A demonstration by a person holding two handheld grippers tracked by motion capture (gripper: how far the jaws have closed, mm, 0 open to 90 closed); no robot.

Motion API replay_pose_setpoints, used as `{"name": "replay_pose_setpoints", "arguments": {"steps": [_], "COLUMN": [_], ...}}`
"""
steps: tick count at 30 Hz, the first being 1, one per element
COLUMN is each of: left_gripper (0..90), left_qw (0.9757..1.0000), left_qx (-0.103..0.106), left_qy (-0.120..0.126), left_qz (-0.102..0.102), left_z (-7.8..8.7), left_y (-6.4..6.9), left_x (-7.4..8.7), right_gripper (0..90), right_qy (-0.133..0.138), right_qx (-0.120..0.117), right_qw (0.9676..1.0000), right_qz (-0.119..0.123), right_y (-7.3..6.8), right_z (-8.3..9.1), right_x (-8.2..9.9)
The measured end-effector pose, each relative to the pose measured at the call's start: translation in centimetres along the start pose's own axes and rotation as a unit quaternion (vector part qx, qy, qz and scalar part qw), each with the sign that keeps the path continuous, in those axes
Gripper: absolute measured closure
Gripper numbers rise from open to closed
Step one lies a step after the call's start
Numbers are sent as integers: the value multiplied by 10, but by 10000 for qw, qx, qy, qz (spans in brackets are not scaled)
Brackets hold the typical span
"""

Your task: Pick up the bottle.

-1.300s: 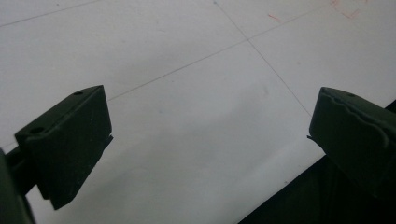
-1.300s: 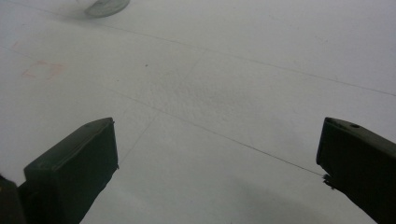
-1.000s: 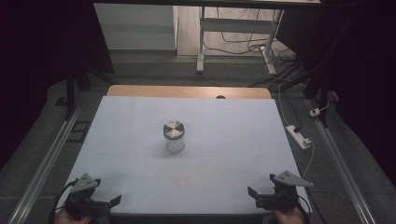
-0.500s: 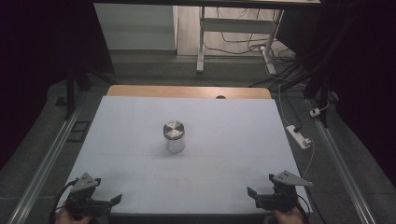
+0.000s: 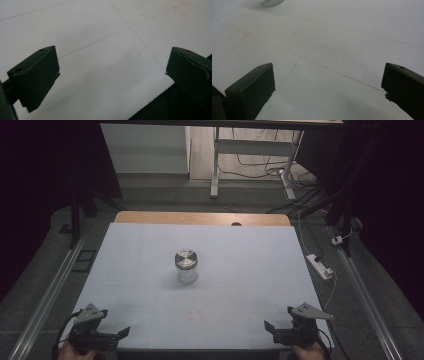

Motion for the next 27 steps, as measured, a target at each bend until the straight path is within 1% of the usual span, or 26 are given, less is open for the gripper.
{"name": "replay_pose_setpoints", "arguments": {"steps": [4, 7, 11, 14, 20, 24, 27], "left_gripper": [0, 0, 0, 0, 0, 0, 0], "left_qw": [9999, 9999, 9997, 9995, 9986, 9970, 9959], "left_qx": [12, 81, 95, 117, 257, 455, 558], "left_qy": [99, 140, 203, 258, 392, 490, 540], "left_qz": [-47, -49, -83, -145, -256, -395, -471], "left_z": [1, 0, -2, -4, -11, -17, -22], "left_y": [0, -1, 0, 0, 2, 4, 5], "left_x": [-3, -5, -9, -12, -22, -30, -35], "right_gripper": [0, 0, 0, 0, 0, 0, 0], "right_qy": [-18, -20, -38, -32, -24, -39, -37], "right_qx": [13, 15, 31, 42, 43, 32, 29], "right_qw": [10000, 10000, 10000, 10000, 10000, 10000, 10000], "right_qz": [5, 5, 7, -10, -20, 15, 7], "right_y": [0, -1, 0, 0, 0, 0, 0], "right_z": [-1, -1, -1, -1, -1, -1, -1], "right_x": [0, 0, 0, 0, 0, 0, 0]}}
Point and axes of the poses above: each handheld gripper's, and its own axes: z roughly backward along the jaws, x roughly out of its underside, y roughly to its right, the point moved 3 cm from there along -z, roughly forward along the jaws, and after that the axes turned 15 degrees about -x, right-handed, at the moved point
